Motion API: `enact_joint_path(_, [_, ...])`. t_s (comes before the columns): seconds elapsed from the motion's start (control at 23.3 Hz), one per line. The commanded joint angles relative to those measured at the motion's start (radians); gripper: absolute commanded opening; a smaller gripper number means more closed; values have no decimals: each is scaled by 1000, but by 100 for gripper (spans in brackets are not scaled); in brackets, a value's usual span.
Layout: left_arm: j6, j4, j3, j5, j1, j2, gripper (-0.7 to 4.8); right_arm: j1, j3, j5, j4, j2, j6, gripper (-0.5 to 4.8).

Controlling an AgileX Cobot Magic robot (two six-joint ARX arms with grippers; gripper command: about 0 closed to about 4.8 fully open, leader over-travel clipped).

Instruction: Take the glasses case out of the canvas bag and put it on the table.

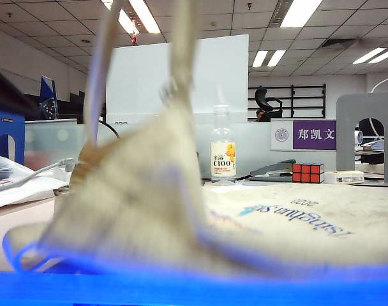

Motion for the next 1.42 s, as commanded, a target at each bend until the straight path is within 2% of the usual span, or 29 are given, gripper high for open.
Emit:
enact_joint_path(0.04, [23,123,1,-42,1,101,479,-2,68,7,45,-11,18,-3])
enact_joint_path(0.21, [83,363,6,23,-6,275,479,43,85,8,19,-13,62,-3])
enact_joint_path(0.34, [103,483,34,9,-58,425,479,76,85,8,13,-20,62,-3])
enact_joint_path(0.43, [147,531,63,4,-105,537,479,110,85,21,13,-19,62,-3])
enact_joint_path(0.52, [153,575,121,51,-180,690,479,179,85,113,11,-11,64,-3])
enact_joint_path(0.56, [156,600,160,47,-248,790,479,206,88,143,11,-15,55,-3])
enact_joint_path(0.73, [181,746,248,48,-358,996,479,229,115,140,11,-25,64,-3])
enact_joint_path(0.86, [218,780,299,46,-371,1040,479,229,115,137,13,-56,65,-3])
enact_joint_path(0.99, [335,796,351,44,-372,1061,479,244,115,72,13,-90,97,-3])
enact_joint_path(1.2, [315,830,395,49,-372,1196,479,280,121,45,24,-119,117,-3])
enact_joint_path(1.37, [184,1026,401,75,-383,1320,479,280,136,-18,69,-115,171,-3])
enact_joint_path(1.42, [185,1046,415,77,-392,1324,479,280,136,-38,64,-112,198,-3])
